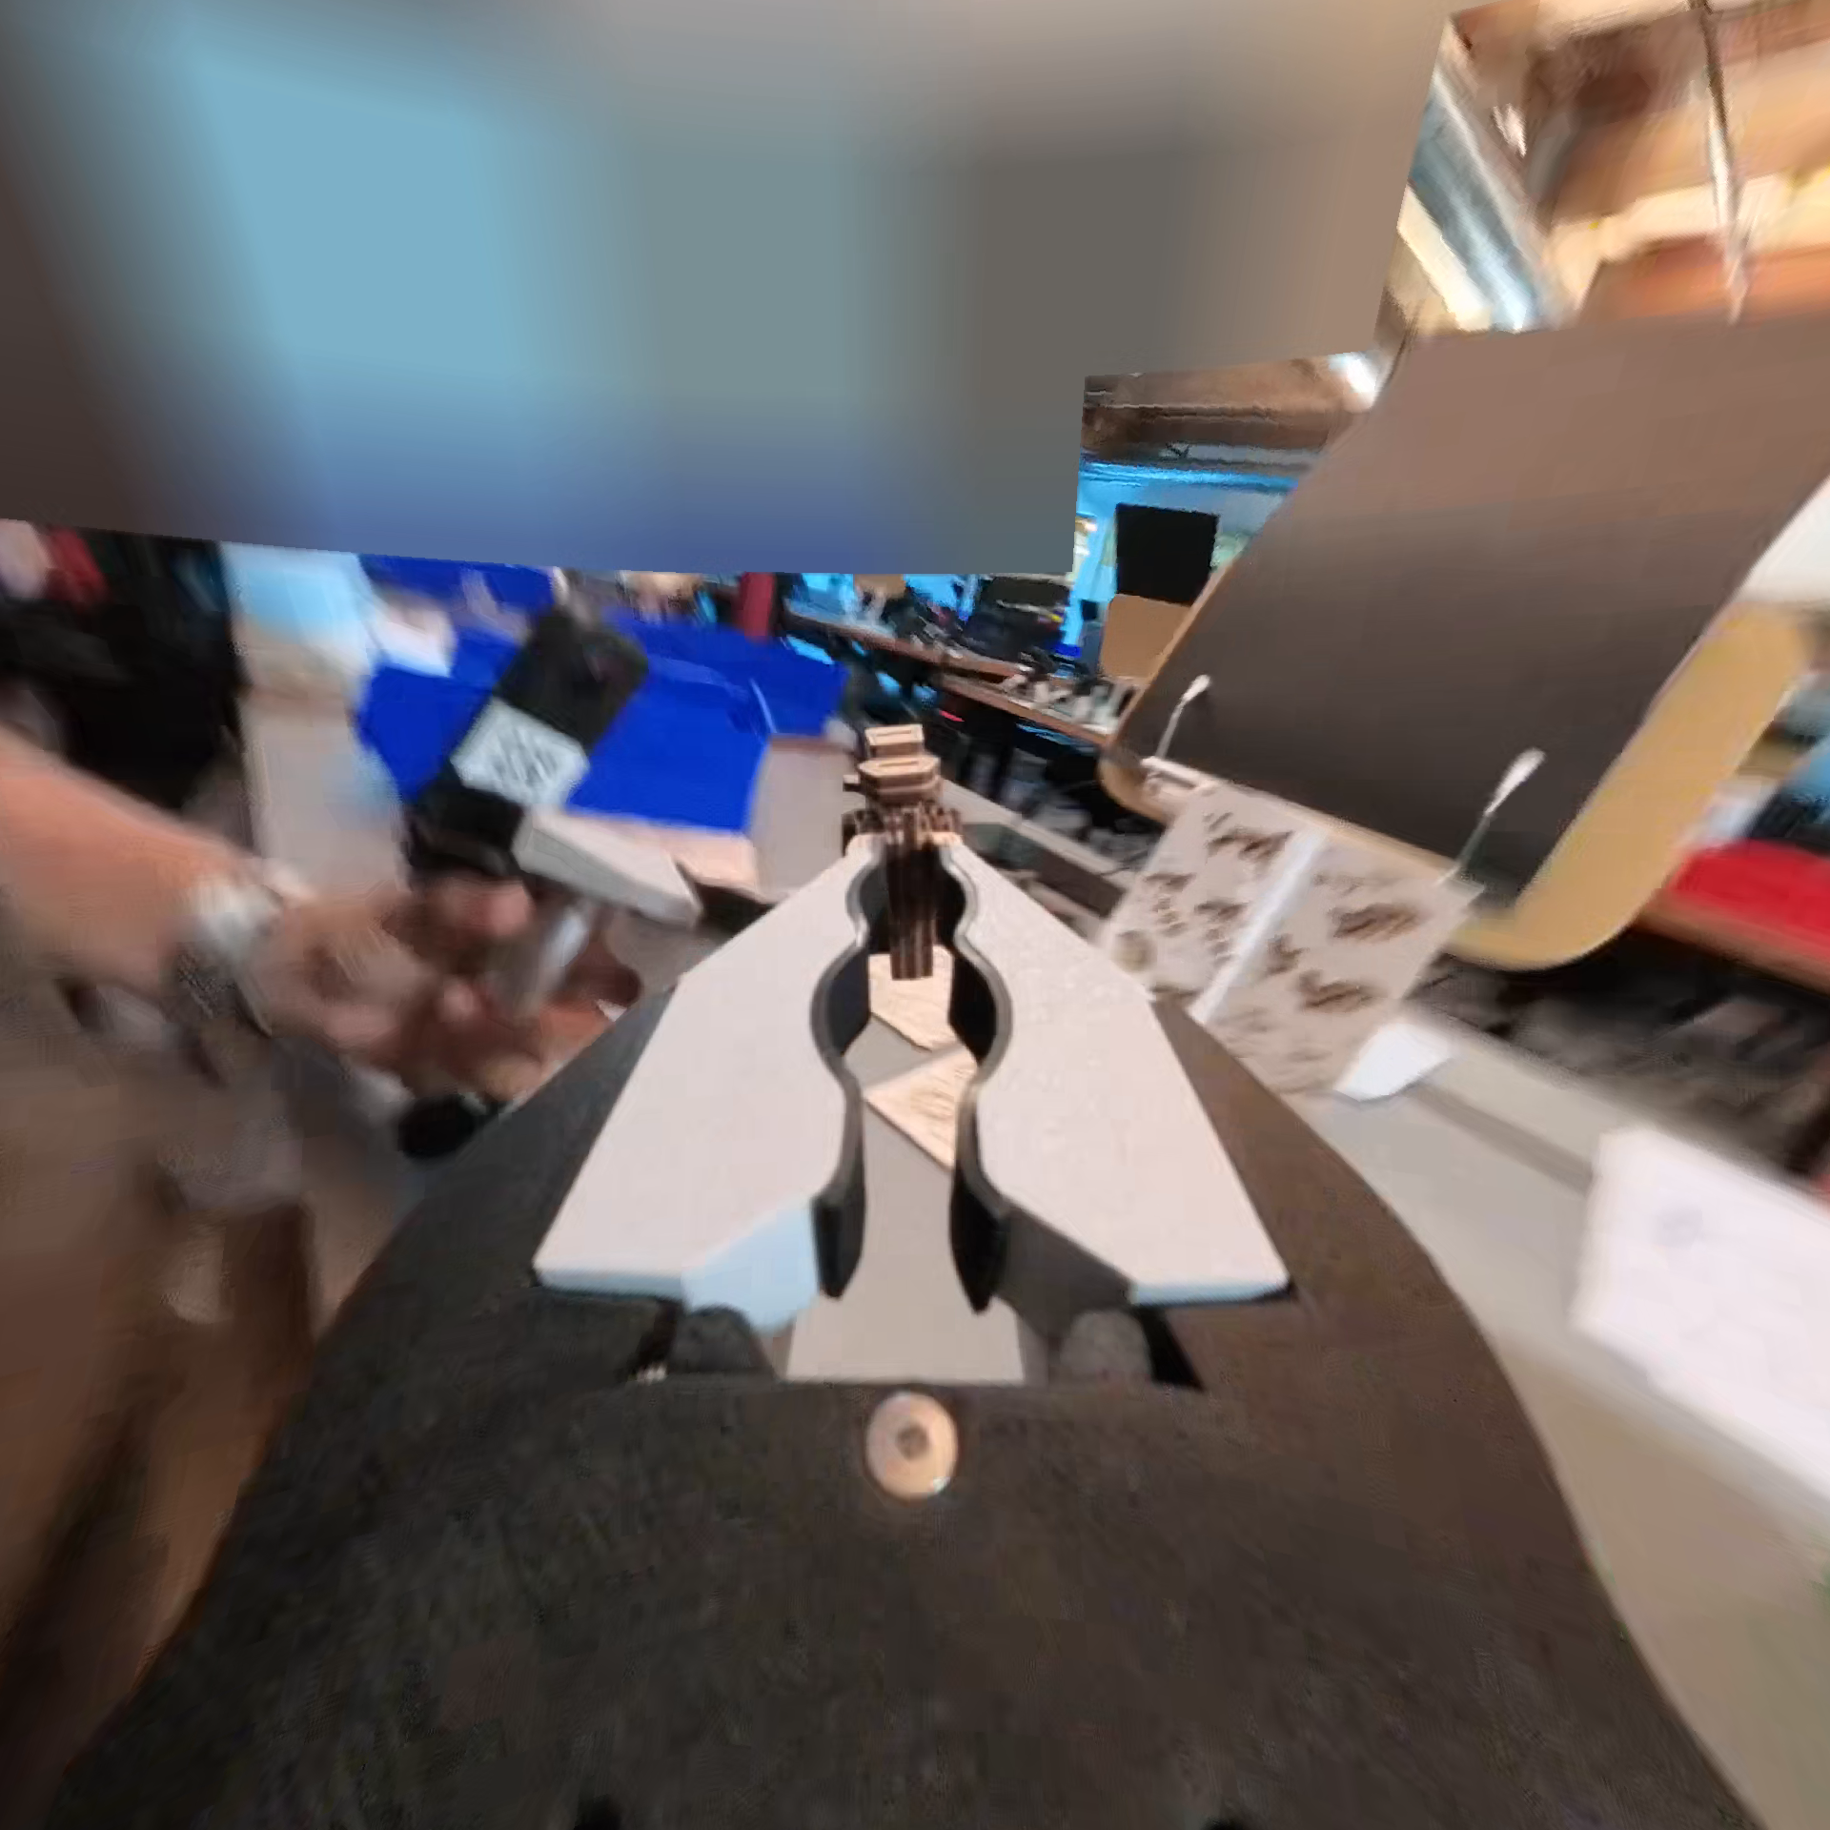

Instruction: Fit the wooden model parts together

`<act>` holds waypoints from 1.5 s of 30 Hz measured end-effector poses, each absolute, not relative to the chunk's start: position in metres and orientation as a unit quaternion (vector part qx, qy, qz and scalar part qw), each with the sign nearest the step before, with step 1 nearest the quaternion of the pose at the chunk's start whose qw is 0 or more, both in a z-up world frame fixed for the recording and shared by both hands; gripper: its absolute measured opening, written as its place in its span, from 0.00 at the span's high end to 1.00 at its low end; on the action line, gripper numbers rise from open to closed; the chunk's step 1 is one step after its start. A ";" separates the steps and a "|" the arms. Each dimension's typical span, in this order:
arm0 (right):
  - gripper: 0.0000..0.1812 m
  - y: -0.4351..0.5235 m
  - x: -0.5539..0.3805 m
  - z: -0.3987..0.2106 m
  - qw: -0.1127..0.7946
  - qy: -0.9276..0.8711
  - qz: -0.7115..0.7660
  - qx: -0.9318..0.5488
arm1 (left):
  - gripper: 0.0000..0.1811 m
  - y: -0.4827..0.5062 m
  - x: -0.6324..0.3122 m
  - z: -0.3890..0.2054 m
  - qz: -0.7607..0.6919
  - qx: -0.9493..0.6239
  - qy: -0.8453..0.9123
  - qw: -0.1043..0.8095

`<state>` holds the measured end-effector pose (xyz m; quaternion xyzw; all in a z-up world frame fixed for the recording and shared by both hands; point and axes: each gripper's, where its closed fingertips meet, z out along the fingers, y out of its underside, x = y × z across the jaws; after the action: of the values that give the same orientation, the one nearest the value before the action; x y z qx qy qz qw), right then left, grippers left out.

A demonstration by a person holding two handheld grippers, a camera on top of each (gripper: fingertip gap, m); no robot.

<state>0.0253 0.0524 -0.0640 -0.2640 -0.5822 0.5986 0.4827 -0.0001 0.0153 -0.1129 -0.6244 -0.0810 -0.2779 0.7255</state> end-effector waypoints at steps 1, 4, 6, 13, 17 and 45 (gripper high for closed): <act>0.97 0.055 0.024 -0.062 0.433 -0.549 0.649 -0.299 | 0.72 0.016 0.001 -0.110 -0.306 -0.611 -0.096 0.724; 0.97 0.062 0.019 -0.064 0.301 -0.436 0.758 -0.379 | 0.74 0.017 0.002 -0.104 -0.344 -0.584 -0.118 0.726; 0.97 0.062 0.014 -0.073 0.230 -0.375 0.796 -0.417 | 0.74 0.014 0.003 -0.099 -0.346 -0.572 -0.120 0.734; 0.97 0.033 0.011 -0.082 0.144 -0.344 0.828 -0.418 | 0.75 0.007 -0.002 -0.086 -0.365 -0.537 -0.151 0.745; 0.97 0.028 0.010 -0.083 0.134 -0.340 0.833 -0.415 | 0.75 0.005 0.000 -0.083 -0.391 -0.524 -0.161 0.739; 0.73 0.018 0.030 -0.108 0.230 -0.652 0.658 -0.297 | 0.86 0.014 0.035 -0.127 -0.235 -0.706 0.034 0.667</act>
<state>0.0302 0.0176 -0.1081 -0.2971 -0.6525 0.6581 0.2302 0.0352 0.0141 -0.1270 -0.7063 0.0344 -0.2352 0.6669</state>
